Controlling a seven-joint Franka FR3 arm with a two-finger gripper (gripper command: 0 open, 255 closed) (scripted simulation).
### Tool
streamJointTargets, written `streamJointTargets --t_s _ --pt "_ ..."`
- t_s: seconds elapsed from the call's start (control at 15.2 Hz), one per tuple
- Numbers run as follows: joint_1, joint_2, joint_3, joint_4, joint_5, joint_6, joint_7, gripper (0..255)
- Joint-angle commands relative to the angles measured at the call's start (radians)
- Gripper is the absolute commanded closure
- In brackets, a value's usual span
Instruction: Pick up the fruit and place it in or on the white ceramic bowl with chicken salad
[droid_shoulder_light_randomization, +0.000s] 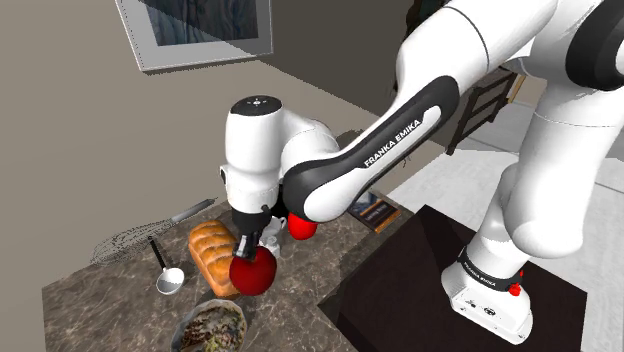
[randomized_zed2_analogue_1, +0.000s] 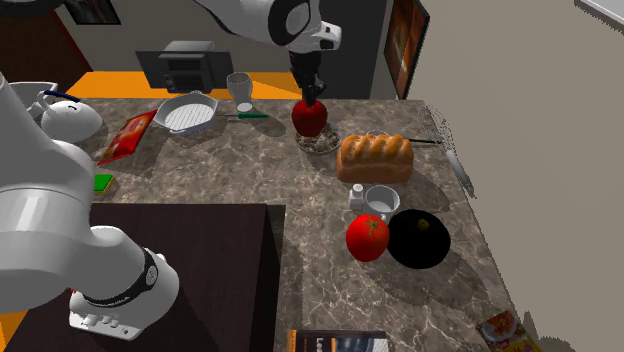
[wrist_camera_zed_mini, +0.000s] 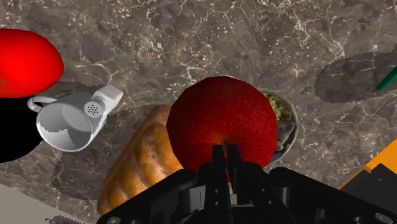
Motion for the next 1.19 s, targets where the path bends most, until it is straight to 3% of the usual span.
streamJointTargets --t_s 0.0,0.53,1.12 --pt "0.029 0.060 -0.001 0.097 -0.043 -0.049 0.046 255" --pt "0.208 0.335 -0.029 0.543 -0.182 -0.261 0.179 255" --pt "0.217 0.381 -0.051 0.490 -0.215 -0.166 0.202 255"
